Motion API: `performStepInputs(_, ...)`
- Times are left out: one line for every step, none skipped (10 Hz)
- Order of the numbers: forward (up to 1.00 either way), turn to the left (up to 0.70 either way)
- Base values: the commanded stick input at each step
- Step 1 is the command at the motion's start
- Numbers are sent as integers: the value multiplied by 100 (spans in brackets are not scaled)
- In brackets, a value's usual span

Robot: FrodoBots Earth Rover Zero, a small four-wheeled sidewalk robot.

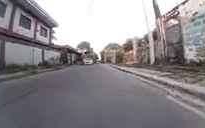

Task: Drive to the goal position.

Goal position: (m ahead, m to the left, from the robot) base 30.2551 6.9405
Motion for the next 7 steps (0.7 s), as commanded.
performStepInputs(100,5)
performStepInputs(100,5)
performStepInputs(100,5)
performStepInputs(100,5)
performStepInputs(100,5)
performStepInputs(100,5)
performStepInputs(100,5)
